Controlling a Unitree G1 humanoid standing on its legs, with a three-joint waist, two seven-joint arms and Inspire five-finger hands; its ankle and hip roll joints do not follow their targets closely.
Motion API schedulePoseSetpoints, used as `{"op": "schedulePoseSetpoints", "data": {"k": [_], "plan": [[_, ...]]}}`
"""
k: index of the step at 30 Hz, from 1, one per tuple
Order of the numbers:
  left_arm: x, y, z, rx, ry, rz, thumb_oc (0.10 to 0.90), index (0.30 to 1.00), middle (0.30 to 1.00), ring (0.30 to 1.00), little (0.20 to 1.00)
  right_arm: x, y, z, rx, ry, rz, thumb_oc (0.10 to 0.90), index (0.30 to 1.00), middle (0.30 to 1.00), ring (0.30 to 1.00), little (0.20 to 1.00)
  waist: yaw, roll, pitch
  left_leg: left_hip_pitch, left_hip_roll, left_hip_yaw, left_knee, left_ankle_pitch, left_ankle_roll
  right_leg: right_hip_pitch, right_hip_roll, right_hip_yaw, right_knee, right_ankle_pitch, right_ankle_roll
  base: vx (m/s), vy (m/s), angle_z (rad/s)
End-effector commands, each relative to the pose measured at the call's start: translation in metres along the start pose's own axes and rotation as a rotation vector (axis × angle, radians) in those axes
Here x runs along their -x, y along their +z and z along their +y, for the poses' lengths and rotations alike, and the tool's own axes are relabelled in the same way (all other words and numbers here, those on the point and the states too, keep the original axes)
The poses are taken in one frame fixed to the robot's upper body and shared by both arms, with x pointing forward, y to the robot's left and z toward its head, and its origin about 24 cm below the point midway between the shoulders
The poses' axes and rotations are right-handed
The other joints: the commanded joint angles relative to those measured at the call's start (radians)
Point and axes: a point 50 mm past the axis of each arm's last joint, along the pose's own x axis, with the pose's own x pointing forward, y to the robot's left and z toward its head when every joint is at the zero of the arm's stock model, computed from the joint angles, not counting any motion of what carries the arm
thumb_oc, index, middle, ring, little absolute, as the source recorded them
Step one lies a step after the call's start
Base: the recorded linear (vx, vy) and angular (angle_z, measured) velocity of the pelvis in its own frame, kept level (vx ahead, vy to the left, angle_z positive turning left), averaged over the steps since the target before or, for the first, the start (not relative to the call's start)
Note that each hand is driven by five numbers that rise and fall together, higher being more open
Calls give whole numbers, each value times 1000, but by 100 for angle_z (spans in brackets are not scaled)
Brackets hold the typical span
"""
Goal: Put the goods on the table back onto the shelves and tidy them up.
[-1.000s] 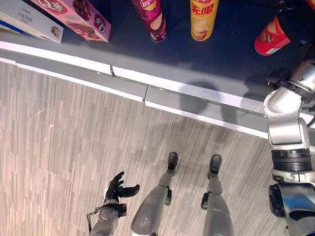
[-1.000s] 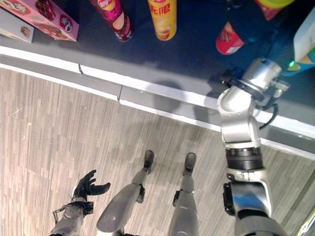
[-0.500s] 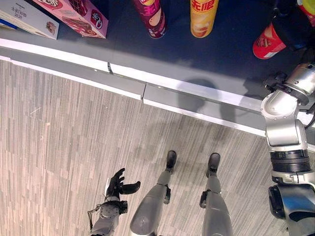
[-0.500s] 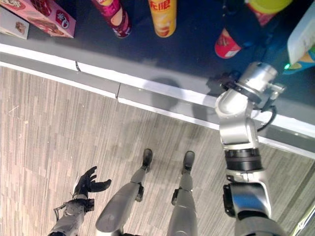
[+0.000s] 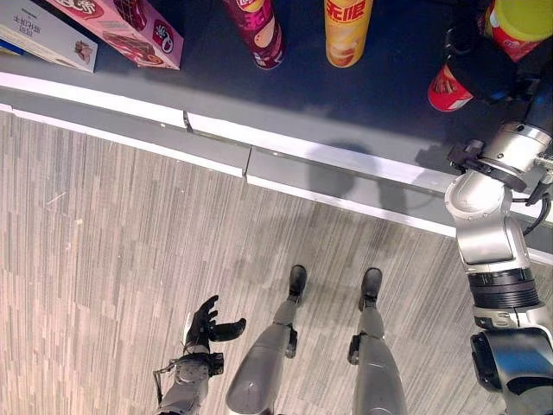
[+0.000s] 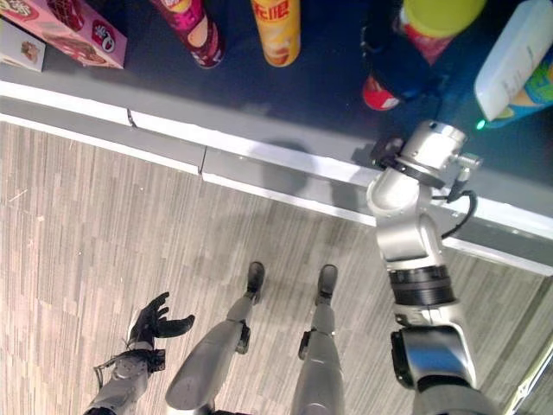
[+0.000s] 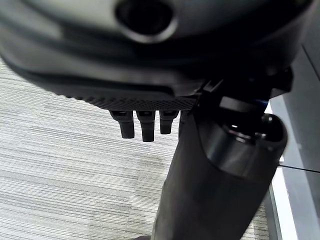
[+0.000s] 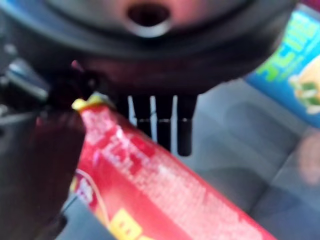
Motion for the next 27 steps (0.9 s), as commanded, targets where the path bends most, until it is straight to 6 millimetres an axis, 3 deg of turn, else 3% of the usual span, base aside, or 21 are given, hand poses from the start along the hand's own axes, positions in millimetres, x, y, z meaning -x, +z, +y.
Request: {"op": "schedulePoseSetpoints", "data": {"k": [1, 5, 8, 9, 11, 13, 14, 18, 21, 22, 25, 27], "plan": [[4, -17, 34, -34, 139, 50, 800, 900, 900, 900, 900, -9, 21, -11, -41, -85, -139, 800, 900, 900, 900, 900, 9, -57, -67, -2, -6, 9, -10, -57, -59, 9, -76, 48, 7, -12, 125, 0, 0, 0], [6, -23, 34, -36, 135, 82, 800, 900, 900, 900, 900, -4, 17, -13, -49, -64, -121, 800, 900, 900, 900, 900, 10, -73, -89, 25, -1, 9, -10, -63, -56, 37, -75, 42, 7, -18, 127, 0, 0, 0], [8, -36, 38, -53, 136, 149, 800, 900, 900, 900, 900, 8, 5, -20, -44, -12, -89, 800, 900, 900, 900, 900, -2, -117, -142, 84, 10, 12, -10, -77, -52, 87, -70, 29, 7, -22, 128, 12, 26, -1], [11, -48, 44, -70, 153, 215, 800, 900, 900, 900, 900, 28, -8, -21, -65, 90, -20, 800, 900, 900, 900, 900, -21, -148, -183, 133, 14, 17, -10, -90, -47, 127, -71, 25, 7, -21, 129, 95, 119, -3], [15, -60, 48, -77, 162, 270, 800, 900, 900, 900, 900, 52, -20, -24, -121, 197, 73, 800, 900, 900, 900, 900, -45, -167, -213, 173, 12, 26, -10, -99, -41, 160, -75, 28, 7, -17, 129, 87, 115, 1], [16, -63, 50, -65, 169, 289, 800, 900, 900, 900, 900, 73, -28, -25, -200, 288, 163, 800, 900, 900, 900, 900, -67, -184, -228, 193, 10, 30, -10, -106, -36, 175, -76, 31, 7, -12, 131, 28, 91, -20], [17, -66, 54, -73, 171, 313, 800, 900, 900, 900, 900, 99, -40, -26, -299, 390, 300, 800, 900, 900, 900, 900, -90, -202, -241, 213, 8, 42, -10, -114, -30, 185, -74, 40, 7, -6, 134, 13, 105, -29], [16, -66, 72, -60, 213, 329, 800, 900, 900, 900, 900, 138, -61, -37, -424, 510, 509, 800, 900, 900, 900, 900, -144, -239, -255, 250, 16, 101, -10, -133, -17, 174, -60, 73, 7, 27, 153, -24, 76, -36], [15, -64, 79, -60, 229, 325, 800, 900, 900, 900, 900, 141, -64, -40, -432, 516, 524, 800, 900, 900, 900, 900, -155, -248, -254, 262, 32, 137, -10, -136, -18, 160, -51, 77, 12, 43, 160, -61, -17, -96], [16, -64, 86, -78, 241, 330, 800, 900, 900, 900, 900, 139, -66, -45, -418, 508, 518, 800, 900, 900, 900, 900, -164, -239, -256, 282, 63, 171, -10, -143, -21, 168, -52, 45, 17, 31, 155, -77, -135, -101], [21, -72, 92, -69, 261, 360, 800, 900, 900, 900, 900, 130, -71, -61, -343, 453, 486, 800, 900, 900, 900, 900, -163, -227, -273, 311, 130, 264, -10, -135, -33, 208, -118, -40, 55, 37, 147, -115, -193, -121], [24, -75, 94, -63, 264, 365, 800, 900, 900, 900, 900, 122, -73, -69, -286, 420, 458, 800, 900, 900, 900, 900, -151, -234, -284, 334, 157, 319, -10, -132, -44, 225, -155, -98, 77, 63, 154, -101, -296, -123]]}}
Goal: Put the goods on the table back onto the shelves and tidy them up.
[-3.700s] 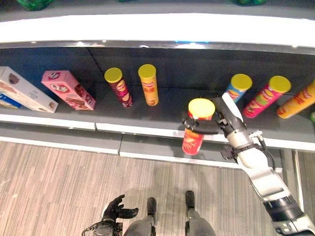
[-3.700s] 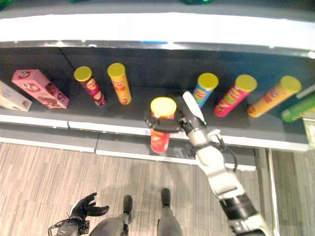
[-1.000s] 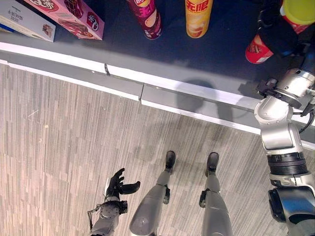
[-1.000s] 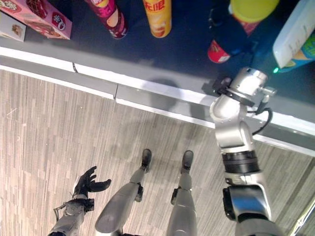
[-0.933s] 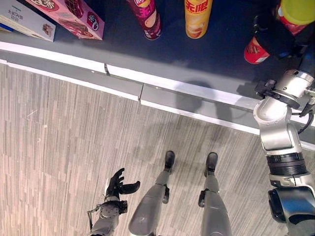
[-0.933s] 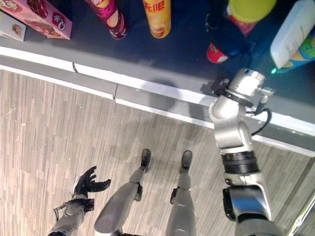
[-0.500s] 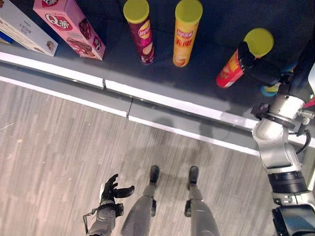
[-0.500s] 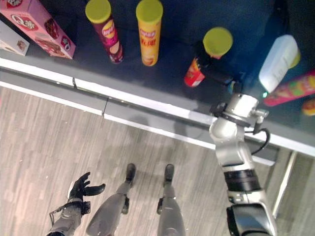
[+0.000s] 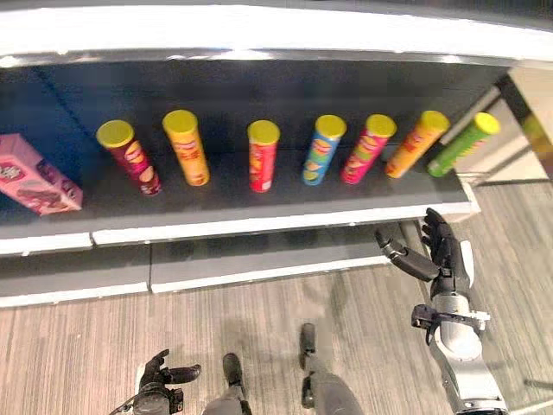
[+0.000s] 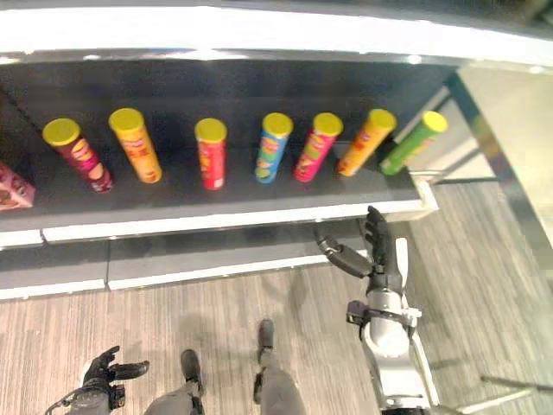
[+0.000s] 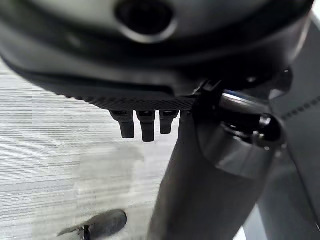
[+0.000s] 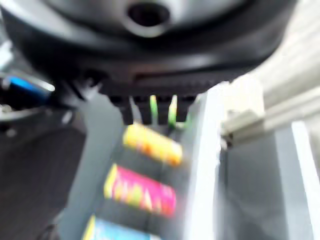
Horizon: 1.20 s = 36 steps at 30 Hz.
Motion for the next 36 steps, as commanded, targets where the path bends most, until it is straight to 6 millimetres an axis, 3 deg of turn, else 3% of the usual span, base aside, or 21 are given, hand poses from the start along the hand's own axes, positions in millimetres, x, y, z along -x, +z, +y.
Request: {"op": "schedulePoseSetpoints", "data": {"k": [1, 4, 5, 7, 8, 11, 13, 14, 15, 16, 17, 19, 21, 22, 23, 24, 27, 28, 33, 36], "plan": [[0, -6, 15, -14, 31, 3, 800, 900, 900, 900, 900, -26, 69, -37, 63, -169, -356, 800, 900, 900, 900, 900, 5, -35, -47, 7, -27, -62, -1, -120, -88, 69, -30, -12, -52, 63, 31, -73, -310, -88], [0, -6, 16, -20, 25, -3, 800, 900, 900, 900, 900, -29, 86, -57, 130, -224, -424, 800, 900, 900, 900, 900, 14, -57, -60, 20, 8, -19, -1, -99, -114, 99, -5, -52, -91, 17, 28, -61, -334, -85], [0, -6, 17, -23, 21, 1, 800, 900, 900, 900, 900, -32, 100, -69, 178, -244, -472, 800, 900, 900, 900, 900, 8, -69, -79, 33, 54, 2, 1, -74, -141, 110, 28, -51, -104, -14, 21, 5, -494, -76], [0, -6, 15, -18, 14, -2, 800, 900, 900, 900, 900, -35, 108, -77, 212, -252, -502, 800, 900, 900, 900, 900, 5, -64, -85, 40, 81, 11, 1, -62, -157, 116, 54, -48, -106, -29, 12, 8, -390, -56], [0, -3, 12, -17, -7, -14, 800, 900, 900, 900, 900, -36, 125, -91, 252, -273, -560, 800, 900, 900, 900, 900, -11, -55, -94, 46, 133, 13, 0, -37, -181, 128, 106, -43, -103, -66, -10, 2, -350, -57], [1, -3, 4, -26, -47, -18, 800, 900, 900, 900, 900, -34, 146, -111, 328, -313, -629, 800, 900, 900, 900, 900, -41, -38, -103, 70, 195, 16, 10, 5, -193, 165, 183, -32, -101, -123, -48, 33, -360, -18], [2, -3, 2, -28, -59, -21, 800, 900, 900, 900, 900, -34, 151, -112, 345, -316, -647, 800, 900, 900, 900, 900, -39, -36, -100, 81, 194, 17, 16, 8, -190, 174, 193, -25, -101, -129, -56, 24, -168, -27], [2, -3, -1, -27, -69, -24, 800, 900, 900, 900, 900, -35, 155, -113, 356, -314, -665, 800, 900, 900, 900, 900, -38, -37, -98, 86, 188, 9, 38, 2, -185, 182, 199, -20, -100, -134, -63, 5, -124, -36], [3, -3, -3, -25, -78, -25, 800, 900, 900, 900, 900, -36, 162, -112, 368, -306, -688, 800, 900, 900, 900, 900, -27, -42, -89, 74, 168, -42, 93, -12, -171, 187, 204, -7, -98, -136, -70, 8, -250, -37], [4, -1, -8, -20, -100, -41, 800, 900, 900, 900, 900, -38, 170, -110, 388, -287, -717, 800, 900, 900, 900, 900, 3, -60, -75, 29, 67, -186, 152, -91, -130, 200, 215, 24, -98, -142, -86, -11, -182, -39], [4, 0, -8, -19, -100, -42, 800, 900, 900, 900, 900, -39, 171, -110, 387, -287, -718, 800, 900, 900, 900, 900, -2, -62, -77, 20, 63, -190, 158, -90, -127, 196, 211, 21, -98, -140, -85, 53, -200, -68], [6, -2, -15, -34, -132, -42, 800, 900, 900, 900, 900, -40, 175, -115, 426, -291, -722, 800, 900, 900, 900, 900, 13, -69, -80, -4, -48, -294, 158, -142, -99, 225, 232, 76, -103, -136, -94, 166, -108, -111], [6, -3, -18, -47, -146, -39, 800, 900, 900, 900, 900, -40, 176, -118, 433, -297, -719, 800, 900, 900, 900, 900, 16, -66, -83, -13, -73, -300, 149, -138, -91, 230, 233, 86, -104, -138, -93, 116, -5, -45], [7, -5, -20, -58, -157, -36, 800, 900, 900, 900, 900, -42, 175, -121, 441, -307, -707, 800, 900, 900, 900, 900, 22, -66, -83, -46, -107, -315, 150, -127, -83, 232, 234, 94, -104, -137, -95, 84, 0, -25], [8, -6, -22, -70, -168, -32, 800, 900, 900, 900, 900, -45, 175, -122, 426, -318, -703, 800, 900, 900, 900, 900, 37, -64, -76, -98, -170, -359, 133, -114, -78, 236, 248, 117, -103, -133, -96, 105, 3, -31], [8, -9, -22, -68, -170, -22, 800, 900, 900, 900, 900, -47, 173, -122, 418, -317, -692, 800, 900, 900, 900, 900, 42, -60, -76, -106, -189, -380, 121, -114, -74, 236, 255, 128, -103, -136, -92, 69, -1, -86], [9, -14, -22, -62, -173, -9, 800, 900, 900, 900, 900, -50, 169, -120, 415, -296, -664, 800, 900, 900, 900, 900, 48, -45, -76, -81, -198, -423, 80, -90, -64, 246, 275, 157, -95, -142, -93, 125, 62, -71], [9, -20, -19, -61, -164, 20, 800, 900, 900, 900, 900, -52, 157, -122, 406, -282, -604, 800, 900, 900, 900, 900, 40, -38, -92, -50, -191, -420, 38, -69, -64, 253, 278, 162, -96, -148, -95, 132, 102, 23], [10, -26, -14, -81, -154, 41, 800, 900, 900, 900, 900, -54, 142, -122, 423, -258, -537, 800, 900, 900, 900, 900, 32, -39, -114, -7, -180, -378, -1, -61, -64, 260, 273, 189, -98, -155, -96, 114, 93, -23], [9, -27, -9, -72, -136, 46, 800, 900, 900, 900, 900, -56, 123, -121, 455, -242, -453, 800, 900, 900, 900, 900, 33, -40, -112, 9, -177, -335, -1, -76, -55, 253, 269, 217, -100, -144, -89, 57, 90, -31]]}}
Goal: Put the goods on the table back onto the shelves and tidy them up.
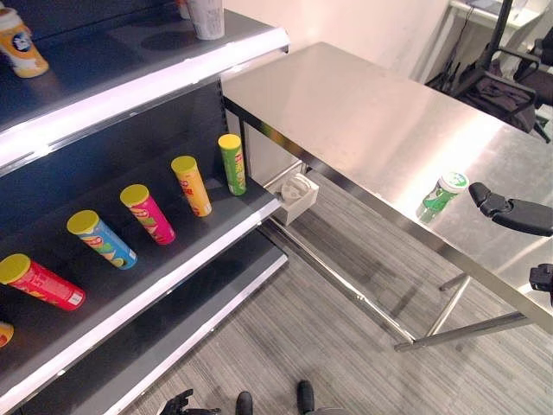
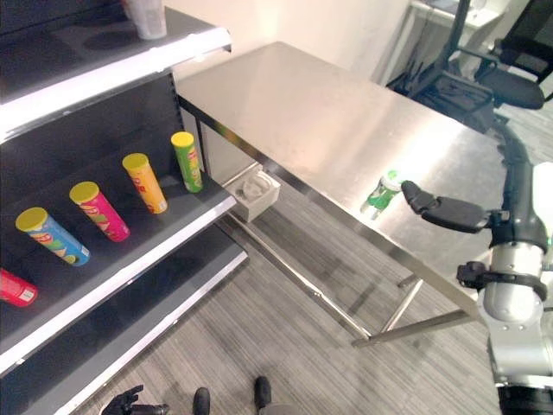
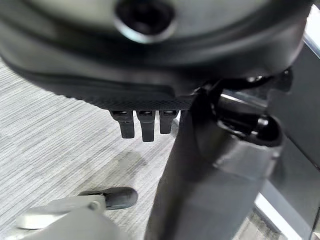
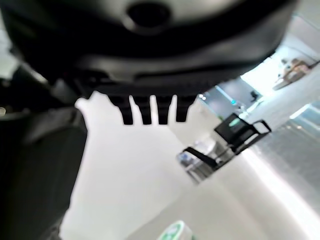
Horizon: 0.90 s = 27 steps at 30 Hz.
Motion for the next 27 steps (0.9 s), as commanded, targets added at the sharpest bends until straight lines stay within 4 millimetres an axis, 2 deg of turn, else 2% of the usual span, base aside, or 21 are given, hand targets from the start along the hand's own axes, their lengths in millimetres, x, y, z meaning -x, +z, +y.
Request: {"op": "schedulePoseSetpoints", "data": {"k": [1, 5, 13, 19, 21, 27], "plan": [[-4, 21, 20, -35, 52, -76, 800, 900, 900, 900, 900, -23, 35, -23, -33, -122, -161, 800, 900, 900, 900, 900, 43, -48, -26, -49, -24, 33, -23, -25, -12, 59, 3, 19, 2, -82, 101, 66, 88, -41], [-3, 17, 17, -67, 35, -66, 800, 900, 900, 900, 900, -21, 14, -15, -29, -101, -63, 800, 900, 900, 900, 900, 41, -36, -17, -55, -32, 47, -23, -34, -3, 47, -18, 19, -2, -76, 114, 50, 90, -10], [-4, 25, 20, -83, 46, -94, 800, 900, 900, 900, 900, -21, -1, -7, -44, -150, 17, 800, 900, 900, 900, 900, 44, -19, 9, -90, -42, 42, -23, -31, 0, 4, -31, 12, -4, -62, 121, 12, 22, -3], [-4, 28, 20, -101, 54, -109, 800, 900, 900, 900, 900, -30, 0, -1, -80, -265, 36, 800, 900, 900, 900, 900, 60, -2, 29, -113, -49, 24, -23, -27, 3, -20, -37, 5, -8, -56, 122, 21, -8, 3], [-4, 31, 20, -110, 71, -124, 800, 900, 900, 900, 900, -47, 6, -3, -103, -358, 43, 800, 900, 900, 900, 900, 78, 9, 46, -131, -55, 5, -23, -24, 3, -39, -39, -5, -10, -56, 124, 43, -45, 12], [-4, 30, 20, -108, 77, -120, 800, 900, 900, 900, 900, -54, 3, -6, -72, -376, 68, 800, 900, 900, 900, 900, 85, 11, 54, -131, -57, -8, -23, -24, 3, -38, -38, -9, -10, -60, 122, 23, -19, 12]]}}
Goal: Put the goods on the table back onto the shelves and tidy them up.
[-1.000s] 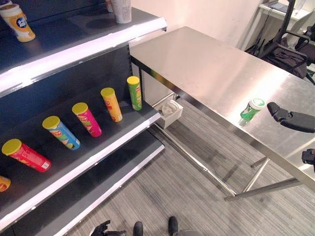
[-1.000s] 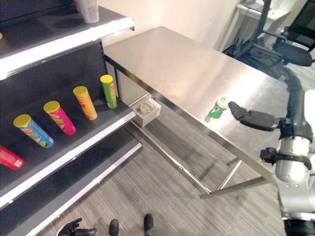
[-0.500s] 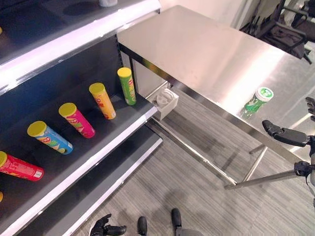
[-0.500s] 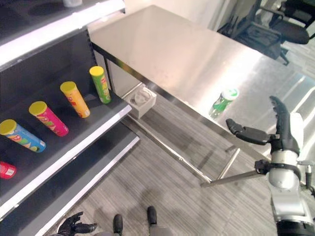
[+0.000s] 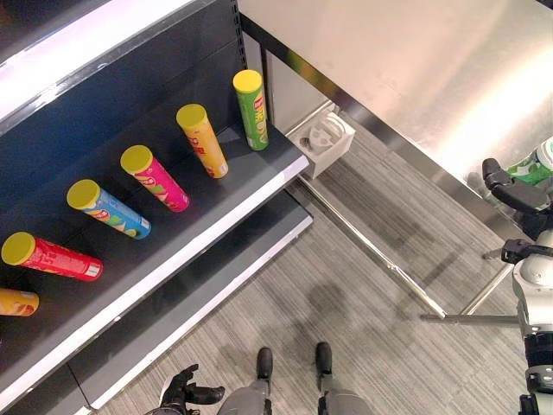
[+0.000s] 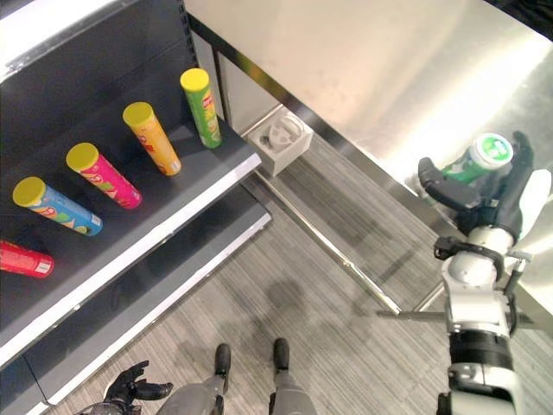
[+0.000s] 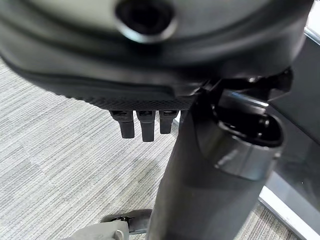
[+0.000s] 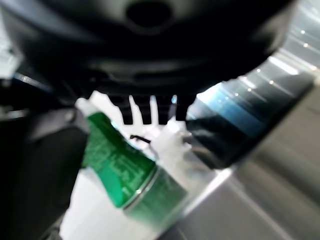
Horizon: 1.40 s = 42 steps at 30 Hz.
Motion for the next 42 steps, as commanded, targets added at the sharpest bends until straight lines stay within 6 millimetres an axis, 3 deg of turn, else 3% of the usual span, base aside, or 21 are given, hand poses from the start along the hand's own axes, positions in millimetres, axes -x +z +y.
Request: {"op": "schedulePoseSetpoints", "data": {"k": [1, 3, 18, 25, 27, 30, 31, 32, 34, 37, 42], "plan": [[-2, 3, 25, -63, 81, -14, 800, 900, 900, 900, 900, -20, 30, -30, 30, -117, -150, 682, 724, 724, 724, 724, -1, -51, -66, -45, -39, -26, 2, -25, -22, 47, -9, -9, 10, -70, 86, 23, -7, 6], [-2, 2, 25, -63, 86, -10, 800, 900, 900, 900, 900, -19, 31, -30, 33, -123, -151, 400, 300, 300, 300, 300, 0, -52, -66, -43, -40, -29, 2, -24, -22, 50, -9, -12, 10, -71, 86, 24, -12, 7], [-3, 3, 28, -61, 106, -6, 800, 900, 900, 900, 900, -8, 43, -54, 66, -181, -256, 400, 300, 300, 300, 300, -15, -67, -81, -5, -32, -35, 2, -43, -26, 88, -9, -30, 10, -91, 83, 9, -9, 3], [-3, 5, 35, -68, 110, -10, 800, 900, 900, 900, 900, -8, 69, -60, 80, -115, -378, 400, 300, 300, 300, 300, -19, -90, -109, 32, -19, -28, 2, -54, -36, 126, -3, -42, 10, -101, 77, 2, -38, 0], [-3, 5, 37, -64, 108, -11, 800, 900, 900, 900, 900, -8, 80, -56, 45, -61, -422, 400, 300, 300, 300, 300, -15, -98, -118, 40, -15, -30, 2, -53, -40, 136, -1, -48, 11, -104, 75, -20, -69, 3], [-2, 5, 39, -51, 88, -20, 800, 900, 900, 900, 900, -8, 113, -45, -57, 98, -535, 400, 300, 300, 300, 300, 0, -122, -135, 50, -7, -38, 2, -48, -52, 153, 4, -65, 13, -111, 68, -29, -87, 11], [-2, 5, 39, -51, 88, -20, 800, 900, 900, 900, 900, -9, 113, -45, -57, 98, -536, 400, 300, 300, 300, 300, -1, -122, -135, 50, -7, -38, 2, -48, -52, 153, 4, -65, 13, -111, 68, -37, -93, 9], [-2, 4, 40, -47, 78, -18, 800, 900, 900, 900, 900, -7, 132, -38, -122, 181, -597, 400, 300, 300, 300, 300, 15, -134, -145, 52, -2, -43, 2, -42, -60, 159, 8, -78, 16, -116, 63, -41, -94, 12], [-2, 2, 39, -44, 72, -12, 800, 900, 900, 900, 900, -7, 143, -34, -160, 234, -629, 400, 300, 300, 300, 300, 18, -138, -149, 53, 0, -49, 2, -40, -65, 164, 10, -86, 16, -119, 61, -35, -77, 23], [0, -5, 41, -54, 60, 10, 800, 900, 900, 900, 900, -5, 183, -24, -294, 402, -740, 400, 300, 300, 300, 300, 52, -158, -160, 56, 5, -78, 2, -25, -78, 180, 18, -114, 20, -128, 52, -59, -103, 28], [2, -15, 43, -61, 46, 40, 800, 900, 900, 900, 900, -10, 222, -12, -428, 573, -798, 400, 300, 300, 300, 300, 86, -166, -163, 45, 6, -127, 2, 0, -91, 186, 26, -152, 25, -138, 41, -63, -67, 35]]}}
